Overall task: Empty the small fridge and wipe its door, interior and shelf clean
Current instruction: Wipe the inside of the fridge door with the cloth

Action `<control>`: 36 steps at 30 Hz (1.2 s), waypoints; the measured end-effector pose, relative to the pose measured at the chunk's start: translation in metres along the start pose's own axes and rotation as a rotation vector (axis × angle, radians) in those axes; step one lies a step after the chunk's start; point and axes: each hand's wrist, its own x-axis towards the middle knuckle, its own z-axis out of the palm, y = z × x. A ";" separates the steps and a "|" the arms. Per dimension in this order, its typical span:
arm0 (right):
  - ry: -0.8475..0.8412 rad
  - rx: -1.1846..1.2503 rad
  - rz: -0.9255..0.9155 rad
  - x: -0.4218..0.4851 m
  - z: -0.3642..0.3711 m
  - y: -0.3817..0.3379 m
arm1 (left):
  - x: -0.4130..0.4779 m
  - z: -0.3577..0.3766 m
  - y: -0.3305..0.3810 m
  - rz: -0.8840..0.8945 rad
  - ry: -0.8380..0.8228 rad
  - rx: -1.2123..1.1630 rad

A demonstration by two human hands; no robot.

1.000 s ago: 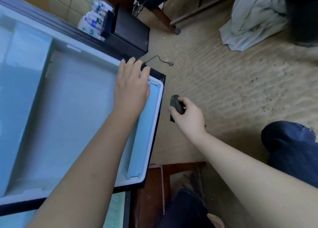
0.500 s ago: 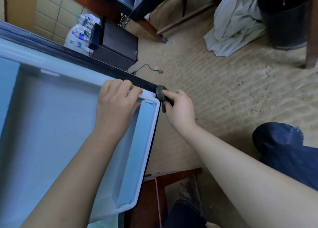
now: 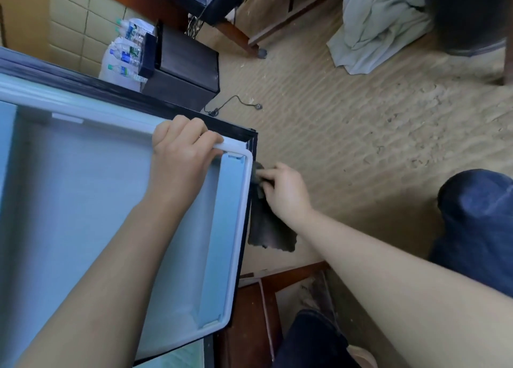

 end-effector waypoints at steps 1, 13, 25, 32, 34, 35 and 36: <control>0.053 0.046 -0.010 0.013 -0.003 -0.003 | 0.000 0.002 -0.002 0.007 0.017 0.008; -0.603 0.025 -0.073 -0.021 0.065 0.012 | -0.024 0.049 -0.050 -0.084 -0.005 0.045; -0.321 0.000 -0.108 0.007 0.058 0.008 | -0.118 0.003 0.063 -1.000 -0.135 -0.510; -0.694 -0.105 -0.291 -0.058 0.082 0.014 | -0.121 0.016 0.054 -1.040 -0.134 -0.461; -0.757 -0.103 -0.253 -0.066 0.082 0.015 | -0.122 0.018 0.051 -1.048 -0.137 -0.464; -0.718 -0.082 -0.199 -0.063 0.082 0.015 | -0.122 0.018 0.050 -1.052 -0.134 -0.466; -0.650 -0.065 -0.146 -0.057 0.081 0.015 | -0.122 0.018 0.050 -1.059 -0.129 -0.472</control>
